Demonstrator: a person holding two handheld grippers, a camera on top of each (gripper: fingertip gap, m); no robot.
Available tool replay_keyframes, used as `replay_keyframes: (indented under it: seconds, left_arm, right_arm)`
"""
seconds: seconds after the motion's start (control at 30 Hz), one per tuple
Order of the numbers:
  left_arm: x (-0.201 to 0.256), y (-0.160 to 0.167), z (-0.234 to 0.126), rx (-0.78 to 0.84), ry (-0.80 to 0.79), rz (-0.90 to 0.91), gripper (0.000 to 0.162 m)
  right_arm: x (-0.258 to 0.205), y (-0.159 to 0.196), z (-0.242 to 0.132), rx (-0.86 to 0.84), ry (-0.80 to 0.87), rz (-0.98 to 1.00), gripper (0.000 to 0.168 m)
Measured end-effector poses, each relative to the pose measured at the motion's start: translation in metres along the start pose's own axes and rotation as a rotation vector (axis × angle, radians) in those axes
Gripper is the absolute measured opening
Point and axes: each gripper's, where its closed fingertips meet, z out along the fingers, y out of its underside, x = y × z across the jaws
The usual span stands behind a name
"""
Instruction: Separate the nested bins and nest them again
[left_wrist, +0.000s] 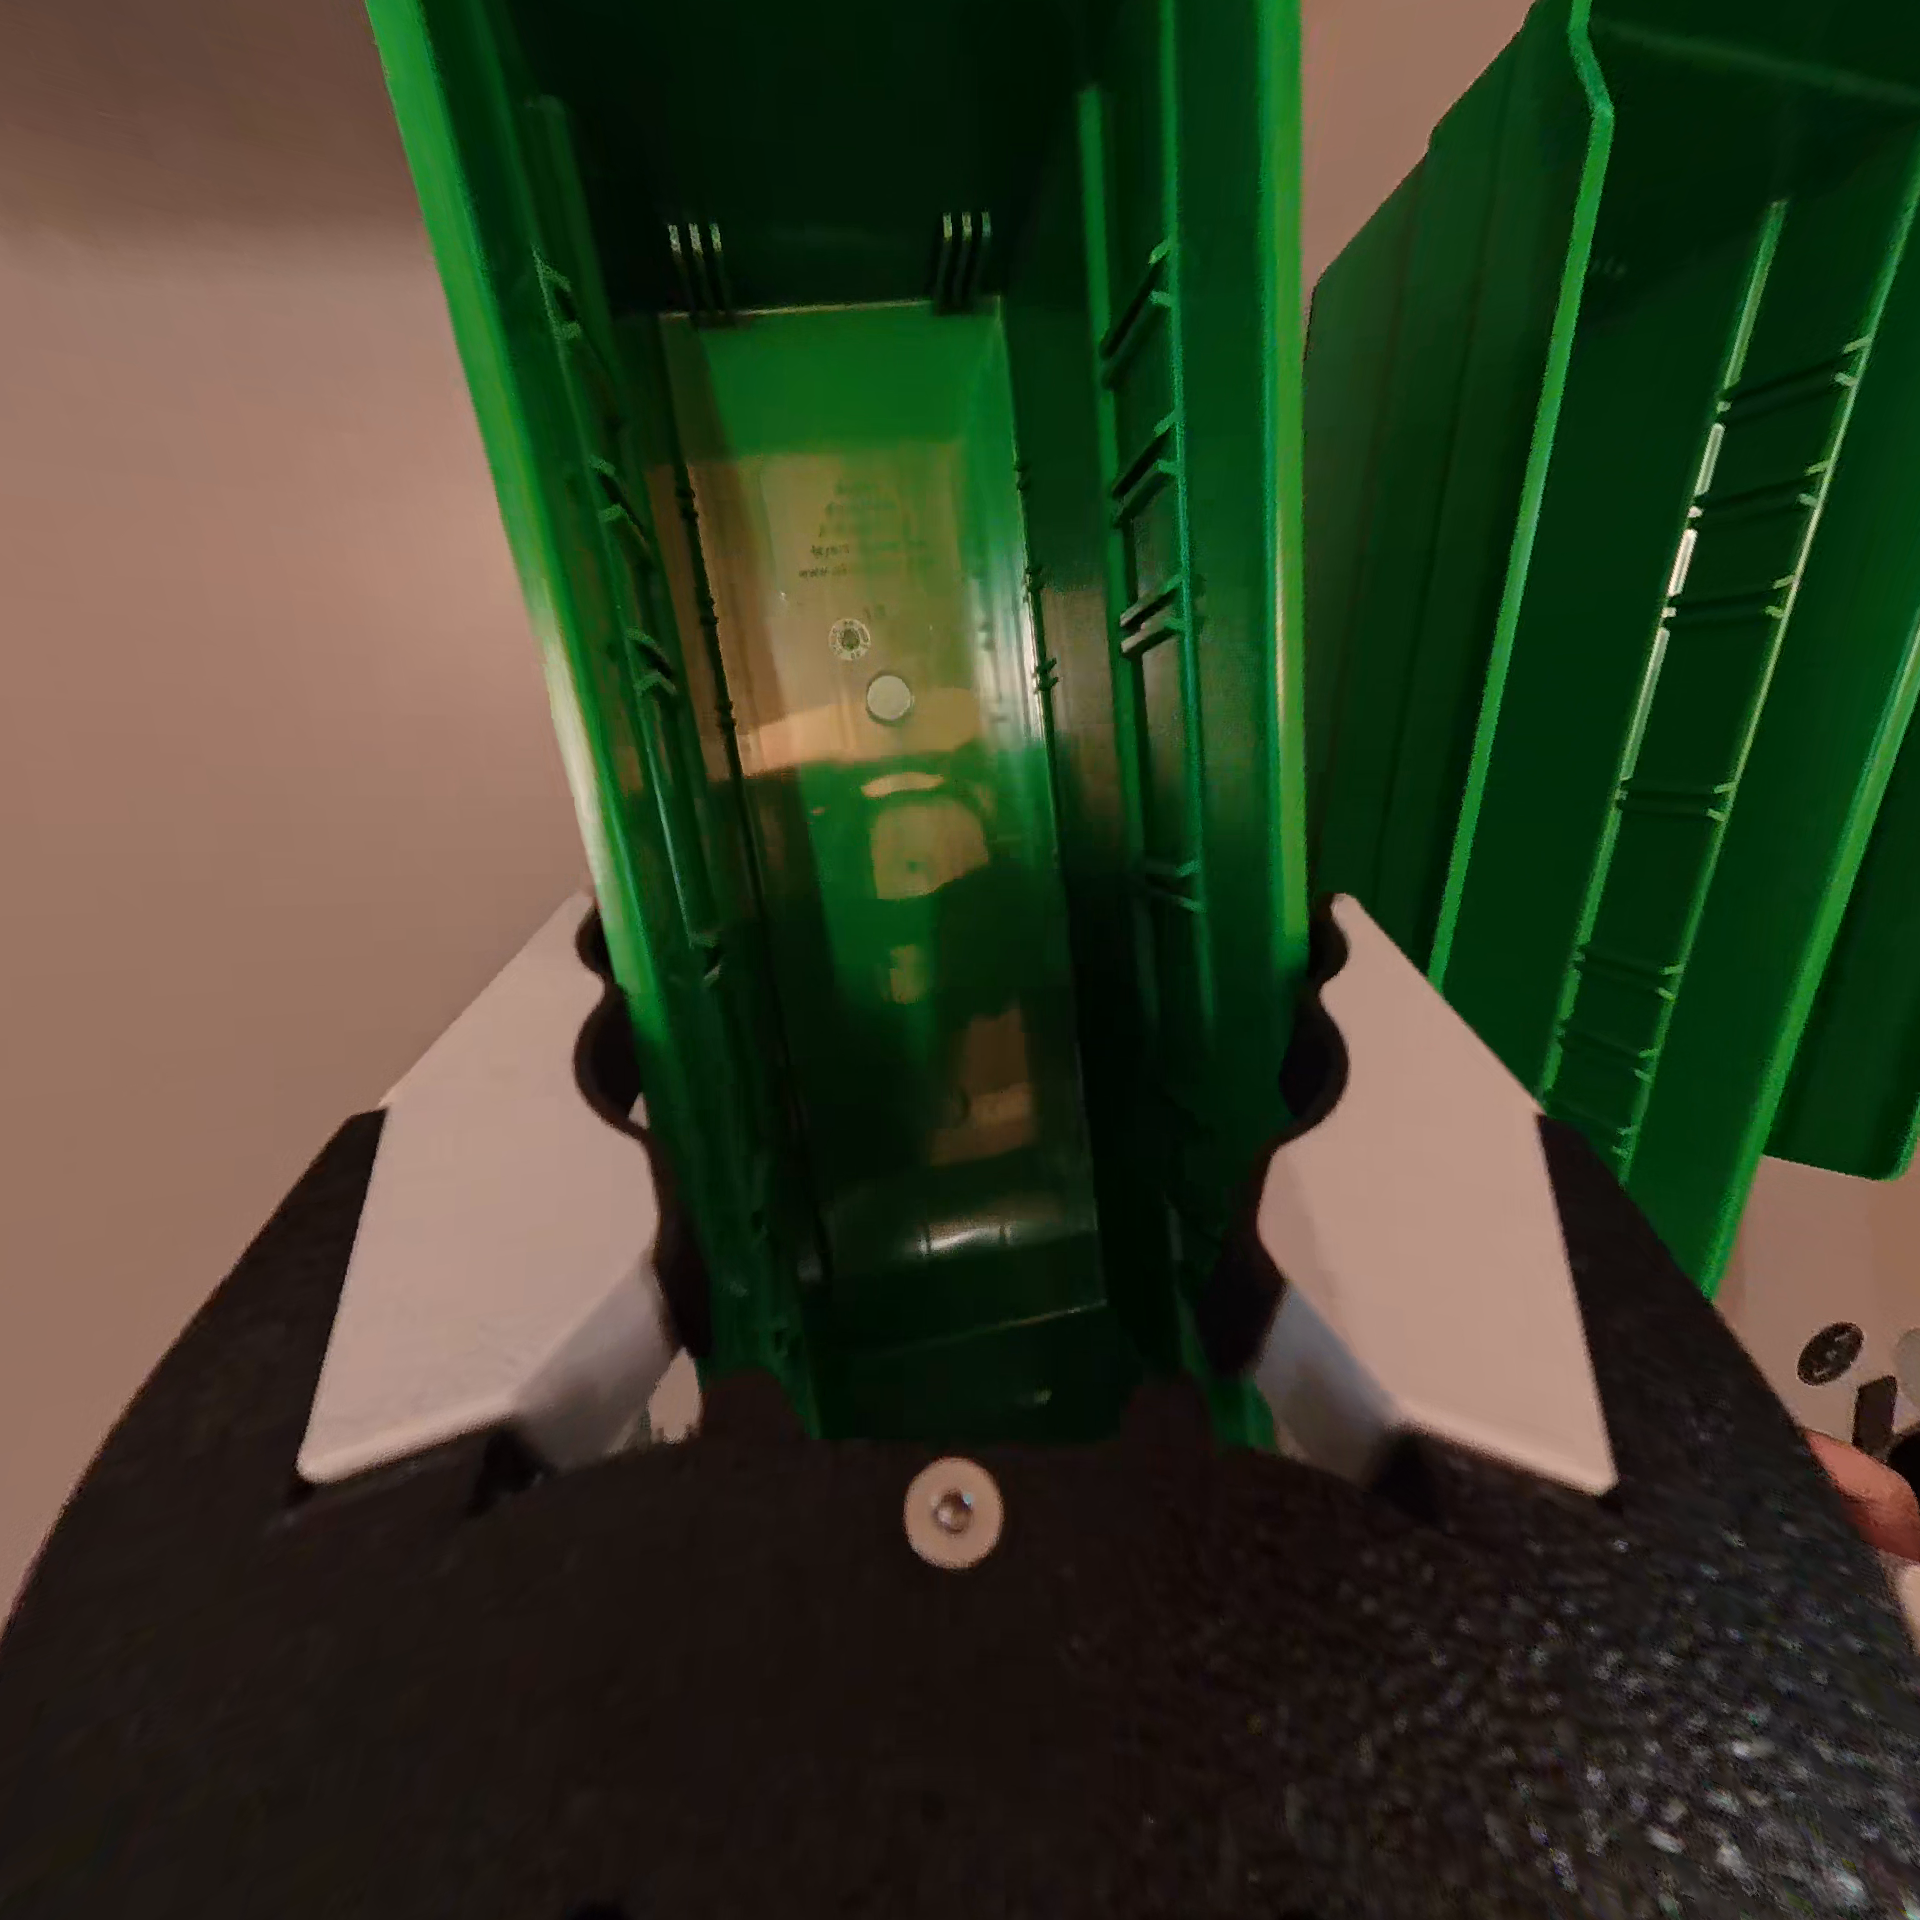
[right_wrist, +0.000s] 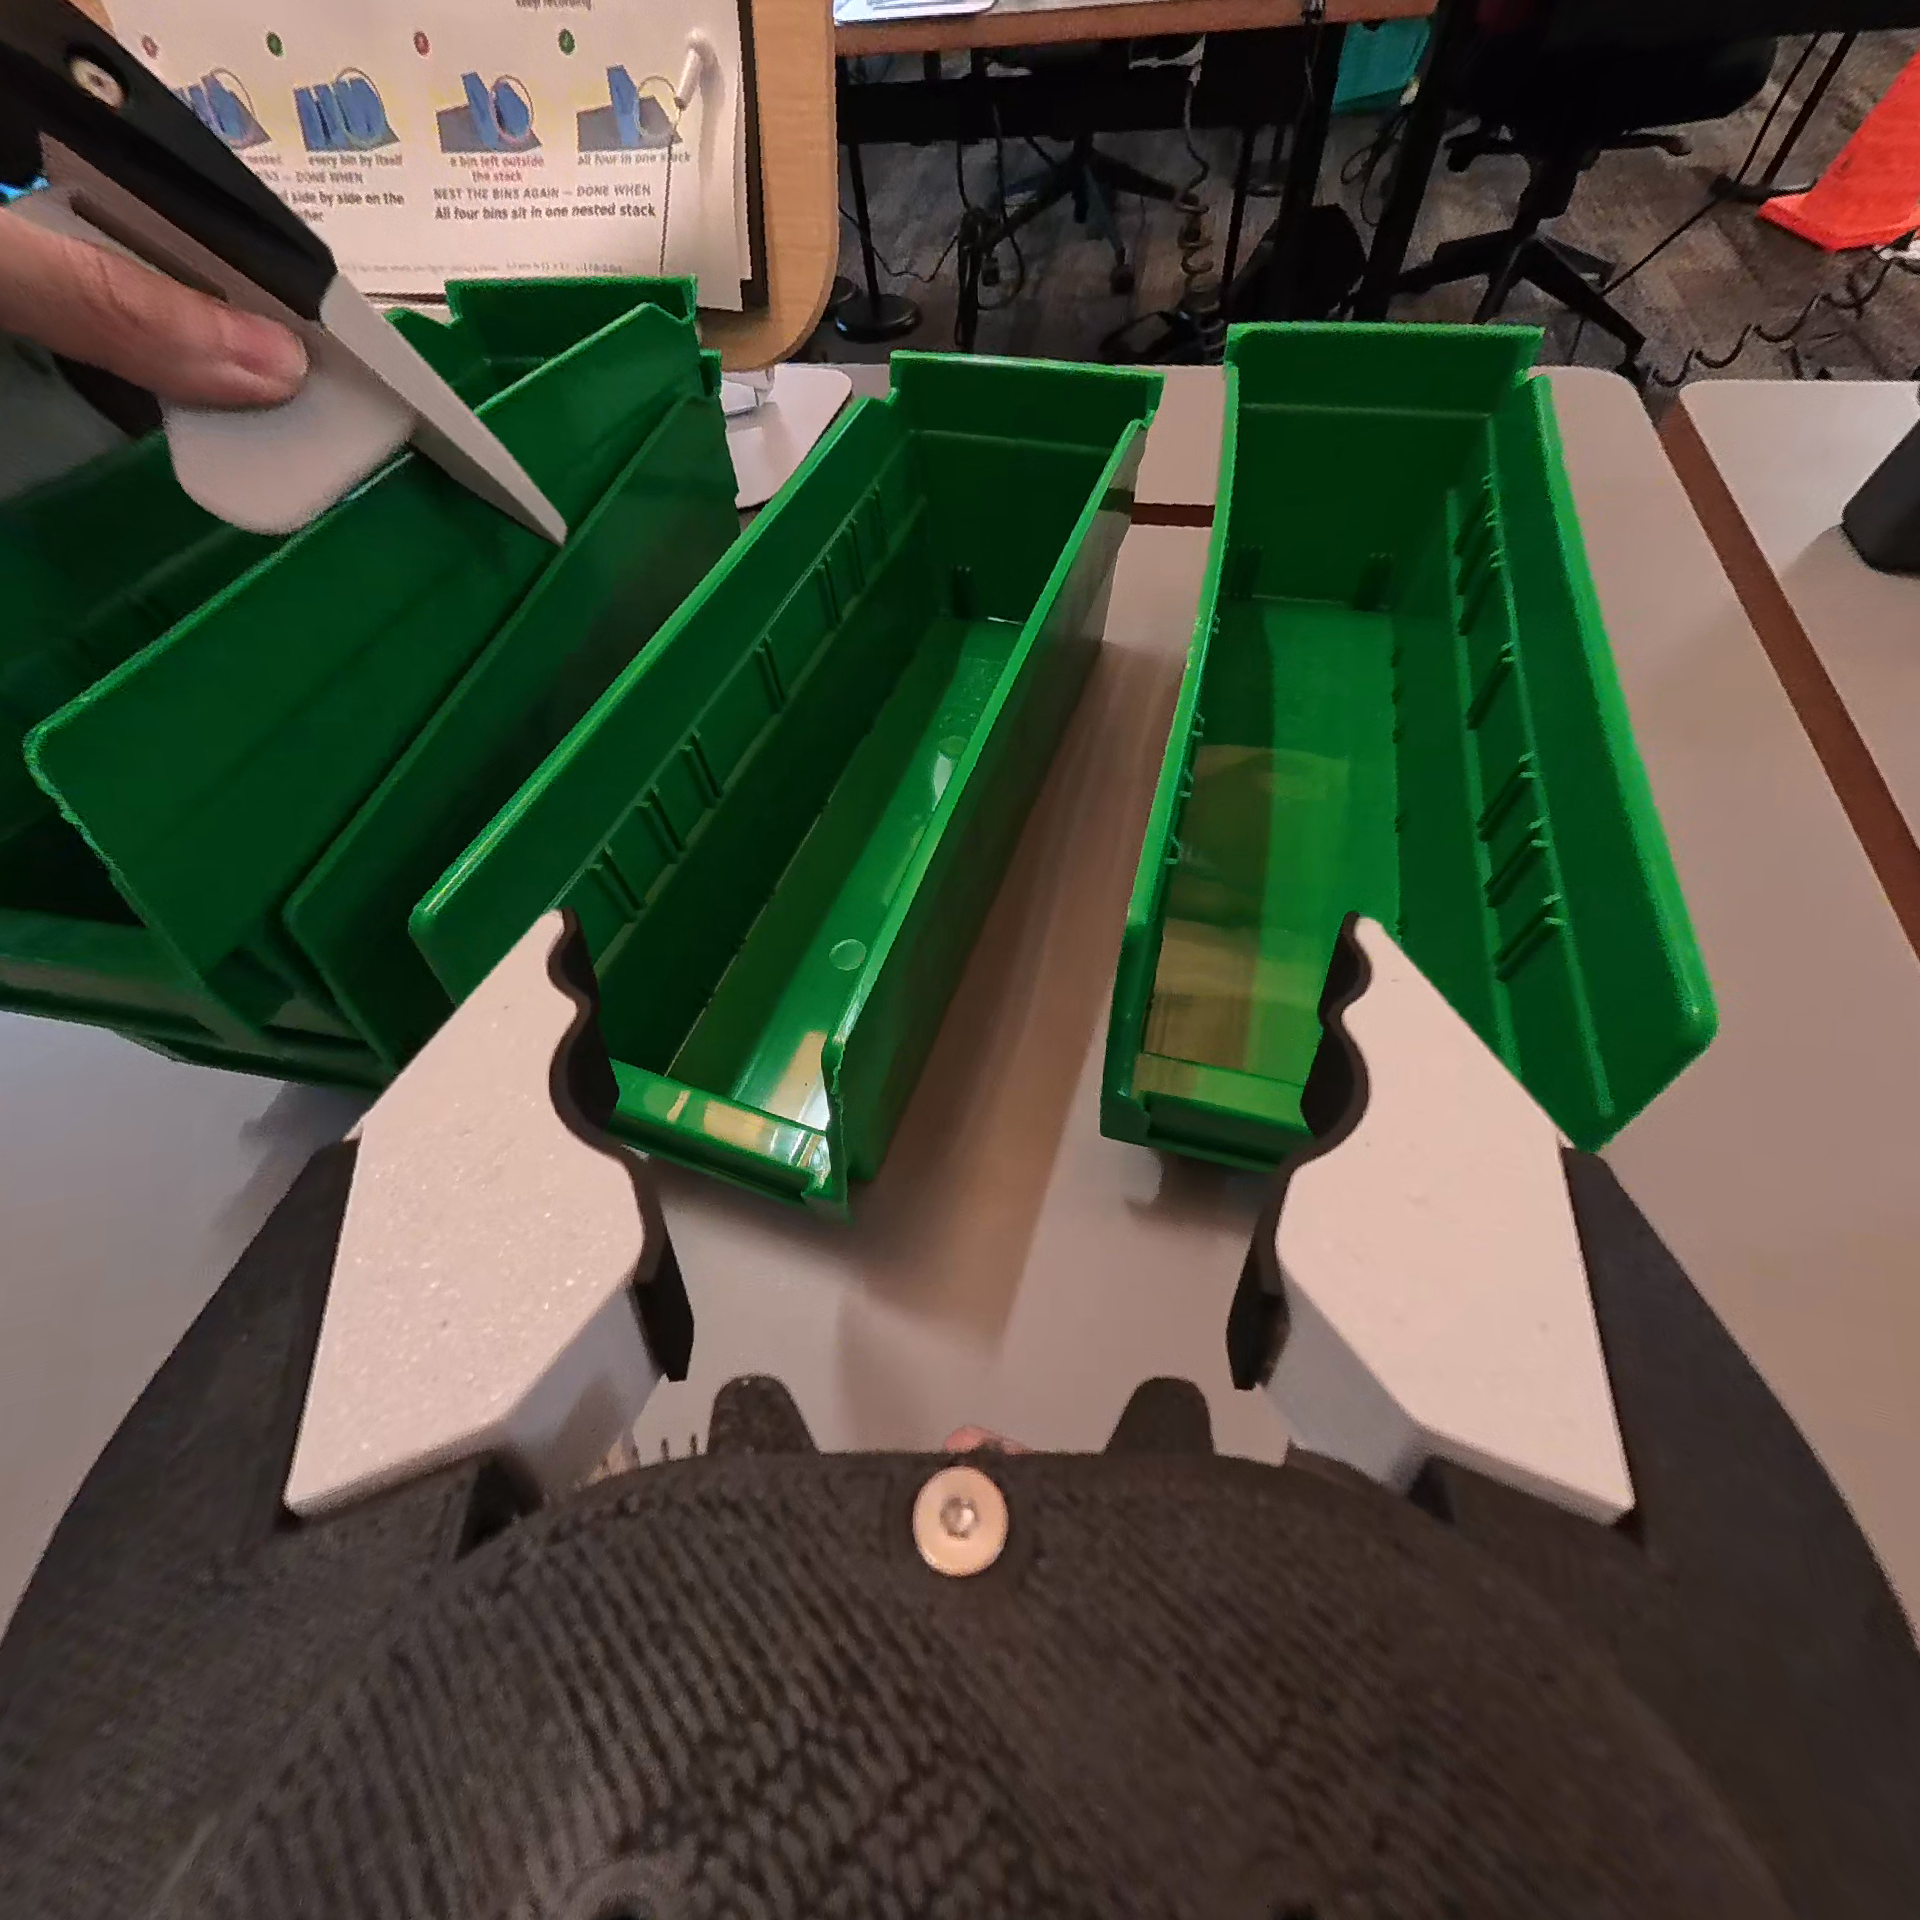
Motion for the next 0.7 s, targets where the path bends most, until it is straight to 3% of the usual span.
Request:
replay_keyframes:
  seconds: [0.2,0.3,0.47,0.7]
  left_arm:
    - [0.005,-0.001,-0.001,0.026,0.021,0.021,0.134]
    - [0.008,-0.003,-0.013,0.053,0.062,0.064,0.121]
    - [0.006,0.002,-0.021,0.012,0.089,0.064,0.118]
    - [0.005,0.005,-0.012,-0.073,0.003,0.067,0.13]
  right_arm:
    - [-0.002,0.002,0.001,-0.009,0.0,-0.011,0.136]
    - [-0.001,0.002,0.001,-0.009,0.004,-0.011,0.136]
    - [0.001,0.007,0.006,-0.029,0.003,0.002,0.136]
    - [0.0,0.011,0.008,-0.05,0.014,-0.016,0.135]
